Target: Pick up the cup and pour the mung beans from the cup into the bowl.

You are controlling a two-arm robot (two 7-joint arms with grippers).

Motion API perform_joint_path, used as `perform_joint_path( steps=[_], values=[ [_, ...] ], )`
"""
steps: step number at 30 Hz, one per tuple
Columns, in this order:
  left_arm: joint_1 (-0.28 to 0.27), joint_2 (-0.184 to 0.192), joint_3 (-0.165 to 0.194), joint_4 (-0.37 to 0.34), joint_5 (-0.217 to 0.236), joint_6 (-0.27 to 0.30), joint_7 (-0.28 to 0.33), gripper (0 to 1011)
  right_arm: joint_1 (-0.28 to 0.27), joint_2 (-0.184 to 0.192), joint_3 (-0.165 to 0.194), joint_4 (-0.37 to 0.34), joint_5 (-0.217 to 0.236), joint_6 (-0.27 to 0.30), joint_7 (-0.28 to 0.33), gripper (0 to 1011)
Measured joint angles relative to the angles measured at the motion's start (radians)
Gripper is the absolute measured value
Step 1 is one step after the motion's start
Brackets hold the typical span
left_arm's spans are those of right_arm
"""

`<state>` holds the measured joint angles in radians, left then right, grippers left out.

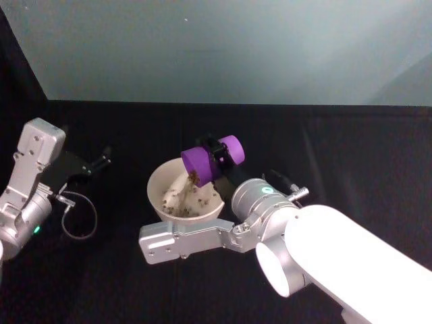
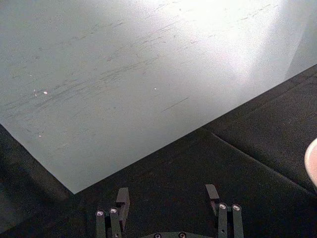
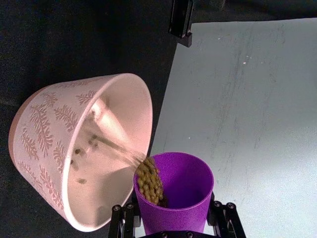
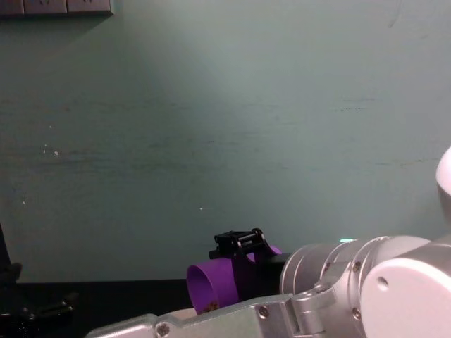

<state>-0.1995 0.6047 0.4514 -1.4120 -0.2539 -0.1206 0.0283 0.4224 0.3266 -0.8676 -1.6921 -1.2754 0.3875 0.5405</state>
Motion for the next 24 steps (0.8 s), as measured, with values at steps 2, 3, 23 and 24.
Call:
perform_joint_path(
  steps=[2, 3, 23, 24],
  values=[
    [0.0, 0.0, 0.0, 0.0, 0.0, 0.0, 0.0, 1000, -0.003, -0.002, 0.004, -0.001, -0.004, -0.003, 0.002, 718],
    [0.0, 0.0, 0.0, 0.0, 0.0, 0.0, 0.0, 1000, -0.004, -0.003, 0.005, -0.001, -0.005, -0.005, 0.002, 718],
    [0.0, 0.0, 0.0, 0.0, 0.0, 0.0, 0.0, 1000, -0.031, -0.026, 0.036, -0.01, -0.048, -0.032, 0.021, 718],
    [0.0, 0.0, 0.0, 0.0, 0.0, 0.0, 0.0, 1000, -0.032, -0.026, 0.038, -0.01, -0.049, -0.033, 0.021, 718]
  ],
)
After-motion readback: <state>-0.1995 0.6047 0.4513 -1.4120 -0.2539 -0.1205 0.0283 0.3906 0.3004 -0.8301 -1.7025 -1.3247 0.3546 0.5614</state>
